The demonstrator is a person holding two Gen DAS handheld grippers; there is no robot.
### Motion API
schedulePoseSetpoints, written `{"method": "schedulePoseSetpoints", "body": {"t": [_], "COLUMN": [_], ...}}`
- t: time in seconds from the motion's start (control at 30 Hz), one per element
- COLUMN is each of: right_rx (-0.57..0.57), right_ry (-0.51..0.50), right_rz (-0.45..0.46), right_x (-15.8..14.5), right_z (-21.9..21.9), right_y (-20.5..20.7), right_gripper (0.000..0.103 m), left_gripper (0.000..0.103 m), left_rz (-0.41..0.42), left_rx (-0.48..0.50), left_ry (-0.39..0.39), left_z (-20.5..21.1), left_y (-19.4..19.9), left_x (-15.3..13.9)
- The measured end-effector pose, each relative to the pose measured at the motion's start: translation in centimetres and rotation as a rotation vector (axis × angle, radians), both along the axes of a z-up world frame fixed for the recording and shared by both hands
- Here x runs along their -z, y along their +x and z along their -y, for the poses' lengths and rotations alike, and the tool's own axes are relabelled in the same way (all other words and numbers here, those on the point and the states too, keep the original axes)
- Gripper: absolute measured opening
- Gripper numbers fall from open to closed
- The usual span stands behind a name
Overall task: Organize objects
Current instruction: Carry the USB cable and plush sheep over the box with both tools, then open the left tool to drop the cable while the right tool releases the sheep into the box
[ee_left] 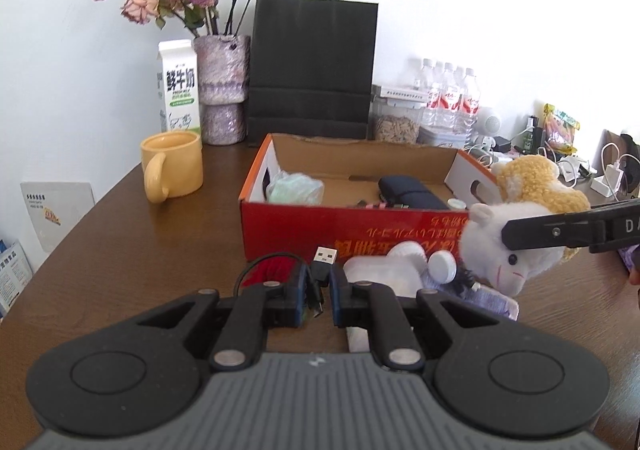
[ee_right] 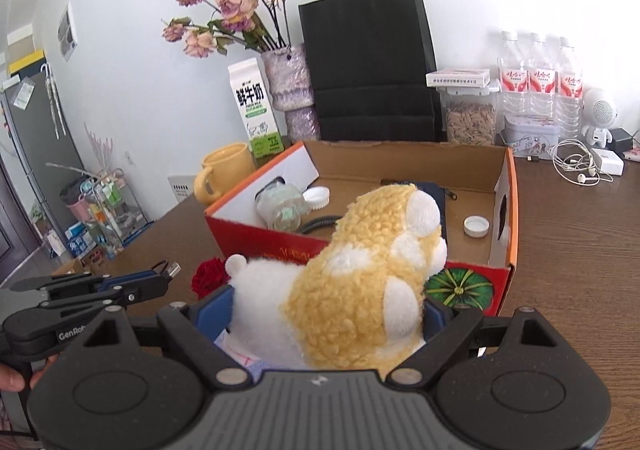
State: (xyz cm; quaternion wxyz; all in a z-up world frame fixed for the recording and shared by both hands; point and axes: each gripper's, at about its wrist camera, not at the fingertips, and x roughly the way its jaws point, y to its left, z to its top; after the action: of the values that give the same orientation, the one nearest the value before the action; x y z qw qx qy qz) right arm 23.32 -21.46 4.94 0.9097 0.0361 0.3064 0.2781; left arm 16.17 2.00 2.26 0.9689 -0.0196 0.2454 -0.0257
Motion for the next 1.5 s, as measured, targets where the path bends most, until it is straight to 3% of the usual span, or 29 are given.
{"method": "schedulePoseSetpoints", "body": {"t": [0.53, 0.9, 1.23, 1.3, 1.33, 1.37, 1.43, 1.5], "right_rx": [0.137, 0.203, 0.239, 0.256, 0.26, 0.263, 0.273, 0.275], "right_ry": [0.126, 0.137, 0.077, 0.082, 0.077, 0.071, 0.063, 0.057], "right_rz": [0.057, 0.057, 0.039, 0.051, 0.061, 0.066, 0.07, 0.076], "right_x": [-1.0, 0.7, 2.2, 2.0, 1.9, 1.8, 1.8, 1.8], "right_z": [0.7, 0.2, -0.1, 0.1, 0.2, 0.2, 0.2, 0.3], "right_y": [6.5, 11.5, 14.9, 15.1, 15.0, 15.0, 14.9, 14.8], "right_gripper": [0.09, 0.09, 0.094, 0.102, 0.102, 0.103, 0.103, 0.103], "left_gripper": [0.013, 0.013, 0.013, 0.02, 0.038, 0.067, 0.091, 0.103], "left_rz": [0.119, 0.096, 0.057, 0.046, 0.038, 0.034, 0.043, 0.061], "left_rx": [0.021, 0.018, 0.035, 0.037, 0.039, 0.031, -0.008, -0.046], "left_ry": [-0.02, -0.055, -0.081, -0.083, -0.083, -0.085, -0.073, -0.057], "left_z": [2.4, 3.3, 3.5, 3.5, 3.5, 3.4, 3.3, 3.2], "left_y": [7.3, 13.5, 17.8, 18.2, 18.3, 18.4, 18.2, 18.0], "left_x": [-4.0, -3.4, -2.2, -1.9, -1.8, -1.7, -1.7, -1.8]}}
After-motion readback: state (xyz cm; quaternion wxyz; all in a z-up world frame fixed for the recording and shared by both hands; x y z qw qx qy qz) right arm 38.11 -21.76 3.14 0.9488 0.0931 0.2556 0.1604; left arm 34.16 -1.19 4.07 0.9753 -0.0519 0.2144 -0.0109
